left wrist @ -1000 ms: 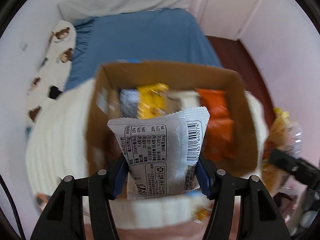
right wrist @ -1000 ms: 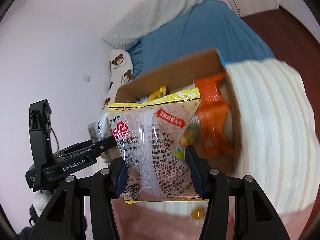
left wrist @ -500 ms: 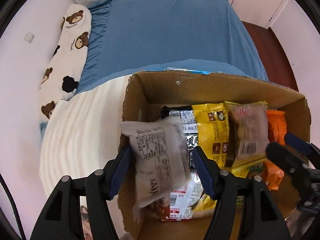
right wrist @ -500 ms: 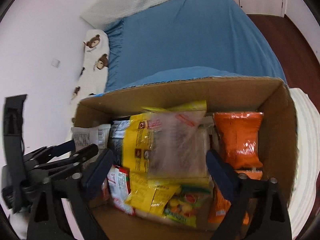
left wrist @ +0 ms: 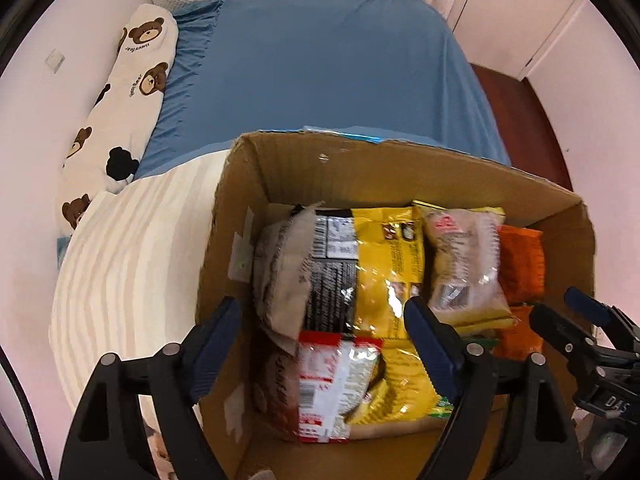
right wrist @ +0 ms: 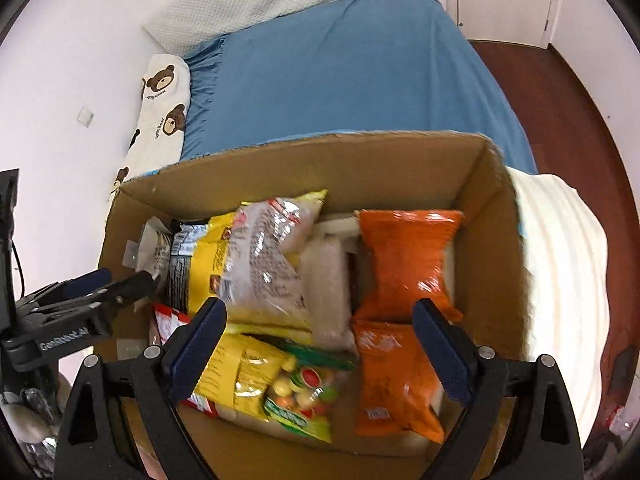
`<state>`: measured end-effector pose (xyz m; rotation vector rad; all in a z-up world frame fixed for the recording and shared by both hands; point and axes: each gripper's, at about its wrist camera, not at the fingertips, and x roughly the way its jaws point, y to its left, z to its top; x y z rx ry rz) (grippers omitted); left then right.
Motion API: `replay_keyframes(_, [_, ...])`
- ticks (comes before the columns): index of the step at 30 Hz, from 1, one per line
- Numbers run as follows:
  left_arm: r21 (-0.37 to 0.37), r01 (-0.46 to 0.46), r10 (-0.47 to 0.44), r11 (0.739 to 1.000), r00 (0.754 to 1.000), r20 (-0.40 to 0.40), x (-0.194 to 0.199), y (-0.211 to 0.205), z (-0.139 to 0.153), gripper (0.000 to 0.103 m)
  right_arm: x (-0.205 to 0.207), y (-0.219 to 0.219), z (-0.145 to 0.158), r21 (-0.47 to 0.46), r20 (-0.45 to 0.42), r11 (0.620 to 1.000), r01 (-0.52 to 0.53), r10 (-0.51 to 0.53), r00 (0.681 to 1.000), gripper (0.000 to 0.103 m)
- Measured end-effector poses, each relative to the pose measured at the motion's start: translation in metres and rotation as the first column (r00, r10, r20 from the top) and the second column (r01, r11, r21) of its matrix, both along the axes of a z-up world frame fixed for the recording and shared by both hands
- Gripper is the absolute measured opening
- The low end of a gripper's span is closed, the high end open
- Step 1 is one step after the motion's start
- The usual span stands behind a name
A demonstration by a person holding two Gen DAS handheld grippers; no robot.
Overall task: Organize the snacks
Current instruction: 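Carry both packets into the box and open both tools, then withdraw both tools from the box toward the last snacks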
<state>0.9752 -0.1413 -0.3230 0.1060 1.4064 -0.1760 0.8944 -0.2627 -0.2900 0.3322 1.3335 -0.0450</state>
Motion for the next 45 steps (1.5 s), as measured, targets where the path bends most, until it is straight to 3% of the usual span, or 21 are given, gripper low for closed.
replay_keyframes(10, [-0.054,0.037,-0.031,0.998,0.994,0.104,-0.054,-0.017,0.045,0.083,-0.045,0.01,0.042,-0.073,0.083,0.997,-0.019,0.025,0.996,0.096])
replay_keyframes(31, [-0.147,0.07,-0.029,0.987,0.963,0.267,-0.183,0.0,0.134,0.083,-0.188,0.018,0.136,-0.065,0.261,0.997,0.027,-0.009,0.965,0.096])
replay_keyframes(38, [-0.152,0.113,-0.075,0.982,0.969,0.236,-0.227,-0.003,0.119,0.086,-0.235,0.01,0.124,-0.027,0.221,0.999,0.045,-0.038,0.974,0.096])
replay_keyframes(39, [-0.152,0.123,-0.088,0.981,0.971,0.221,-0.231,-0.005,0.112,0.097,-0.242,0.007,0.115,-0.012,0.197,0.999,0.049,-0.046,0.979,0.096])
replay_keyframes(40, [-0.151,0.134,-0.102,0.979,0.974,0.201,-0.237,-0.008,0.101,0.101,-0.25,0.003,0.104,0.012,0.171,0.998,0.057,-0.058,0.984,0.096])
replay_keyframes(45, [-0.11,0.143,-0.136,0.984,0.988,0.071,-0.258,-0.019,0.037,0.102,-0.279,-0.015,0.036,0.12,0.02,0.987,0.111,-0.114,0.993,0.096])
